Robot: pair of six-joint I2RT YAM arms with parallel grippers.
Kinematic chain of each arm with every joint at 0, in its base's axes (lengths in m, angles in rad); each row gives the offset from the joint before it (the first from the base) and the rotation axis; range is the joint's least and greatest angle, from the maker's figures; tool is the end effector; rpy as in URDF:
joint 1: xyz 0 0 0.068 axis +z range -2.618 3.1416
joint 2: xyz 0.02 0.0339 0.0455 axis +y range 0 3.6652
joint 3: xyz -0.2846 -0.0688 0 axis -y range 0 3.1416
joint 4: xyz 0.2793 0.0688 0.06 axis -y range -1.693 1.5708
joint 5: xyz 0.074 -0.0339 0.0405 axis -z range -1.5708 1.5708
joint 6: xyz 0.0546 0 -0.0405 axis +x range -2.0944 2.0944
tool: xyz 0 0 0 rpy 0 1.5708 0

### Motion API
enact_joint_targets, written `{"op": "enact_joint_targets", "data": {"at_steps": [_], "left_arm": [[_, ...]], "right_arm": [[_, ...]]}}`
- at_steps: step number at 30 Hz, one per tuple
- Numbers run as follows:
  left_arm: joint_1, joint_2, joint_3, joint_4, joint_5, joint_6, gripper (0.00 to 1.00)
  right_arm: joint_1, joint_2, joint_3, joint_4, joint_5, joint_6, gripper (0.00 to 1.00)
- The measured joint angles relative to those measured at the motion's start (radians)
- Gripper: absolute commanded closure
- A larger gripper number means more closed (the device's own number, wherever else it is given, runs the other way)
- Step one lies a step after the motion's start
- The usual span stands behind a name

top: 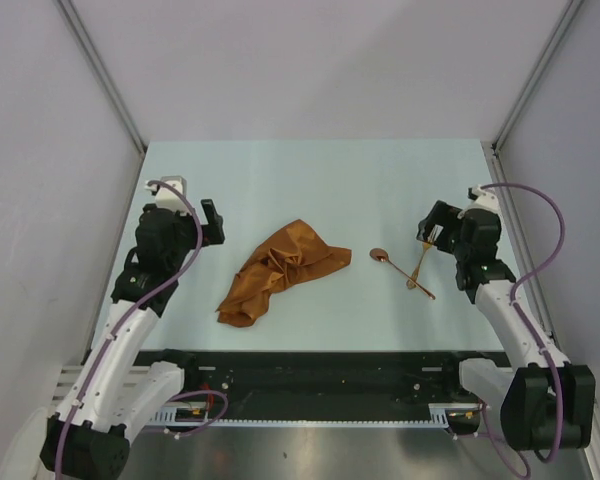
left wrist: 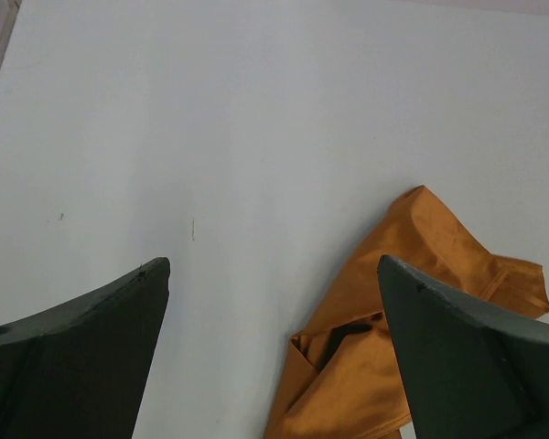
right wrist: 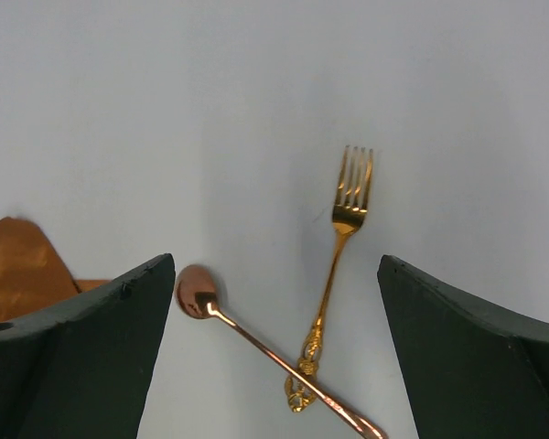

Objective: Fold the napkin, place the utensils inside, and roll it up
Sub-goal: Flatten the napkin out

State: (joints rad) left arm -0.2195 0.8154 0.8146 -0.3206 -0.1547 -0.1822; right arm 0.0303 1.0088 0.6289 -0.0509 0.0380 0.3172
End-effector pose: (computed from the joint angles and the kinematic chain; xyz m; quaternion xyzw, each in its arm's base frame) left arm 0.2220 -0.0409 0.3400 -0.0301 0.8094 -0.0549 0.5839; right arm 0.2667 0.0060 0.2528 0.1305 0.8316 0.0775 0.5342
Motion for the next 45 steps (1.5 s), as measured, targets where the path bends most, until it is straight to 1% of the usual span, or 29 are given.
{"op": "enact_joint_targets", "data": {"at_steps": [3,6,9,10,12,13,16,20,24,26,29,32,34,35,36,38,39,41,42,44,45], "left_arm": [[0.0,0.024,0.0,-0.008,0.023,0.007,0.01],[0.0,0.035,-0.002,-0.015,0.074,0.027,0.04],[-0.003,0.05,-0.008,-0.026,0.13,0.022,0.08],[-0.005,0.058,-0.013,-0.029,0.14,0.013,0.1],[-0.018,0.071,-0.033,-0.032,0.155,-0.022,0.11],[-0.027,0.074,-0.045,-0.035,0.156,-0.032,0.12],[-0.1,0.076,-0.084,-0.045,0.143,-0.073,0.14],[-0.249,0.1,-0.114,-0.041,0.098,-0.121,0.15],[-0.367,0.185,-0.114,-0.019,0.046,-0.151,0.19],[-0.424,0.254,-0.114,-0.006,0.019,-0.164,0.19],[-0.463,0.338,-0.114,0.013,-0.004,-0.18,0.2],[-0.473,0.421,-0.113,0.025,-0.034,-0.19,0.21],[-0.474,0.466,-0.113,0.026,-0.058,-0.195,0.25],[-0.474,0.486,-0.111,0.026,-0.071,-0.195,0.28],[-0.474,0.502,-0.11,0.026,-0.083,-0.196,0.35],[-0.474,0.534,-0.107,0.026,-0.113,-0.197,0.44],[-0.474,0.543,-0.107,0.026,-0.126,-0.197,0.56],[-0.474,0.552,-0.106,0.024,-0.143,-0.2,0.68],[-0.474,0.552,-0.106,0.021,-0.153,-0.198,0.79],[-0.474,0.547,-0.106,0.023,-0.168,-0.2,0.89],[-0.474,0.54,-0.107,0.021,-0.177,-0.201,0.91]], "right_arm": [[0.056,0.069,0.032,-0.005,-0.013,-0.01,0.03],[0.14,0.127,0.062,-0.011,-0.008,-0.02,0.03],[0.224,0.19,0.089,-0.011,0.0,-0.022,0.07],[0.246,0.212,0.097,-0.011,0.0,-0.02,0.08],[0.293,0.26,0.114,-0.009,-0.003,-0.012,0.1],[0.313,0.288,0.125,-0.007,-0.005,-0.006,0.13],[0.376,0.38,0.162,-0.002,-0.013,0.006,0.18],[0.452,0.513,0.212,0.003,-0.025,0.018,0.22],[0.499,0.593,0.233,0.003,-0.026,0.028,0.23],[0.51,0.611,0.234,0.003,-0.028,0.034,0.23],[0.512,0.618,0.234,0.003,-0.036,0.051,0.24],[0.514,0.618,0.234,0.01,-0.05,0.065,0.23],[0.515,0.618,0.234,0.013,-0.054,0.071,0.24],[0.516,0.618,0.234,0.015,-0.056,0.073,0.24],[0.517,0.619,0.234,0.018,-0.058,0.074,0.24],[0.518,0.624,0.238,0.025,-0.064,0.074,0.25],[0.518,0.629,0.244,0.026,-0.066,0.074,0.25],[0.518,0.65,0.267,0.025,-0.074,0.072,0.27],[0.518,0.664,0.283,0.027,-0.076,0.071,0.28],[0.518,0.686,0.309,0.03,-0.081,0.068,0.31],[0.518,0.697,0.322,0.031,-0.086,0.066,0.34]]}}
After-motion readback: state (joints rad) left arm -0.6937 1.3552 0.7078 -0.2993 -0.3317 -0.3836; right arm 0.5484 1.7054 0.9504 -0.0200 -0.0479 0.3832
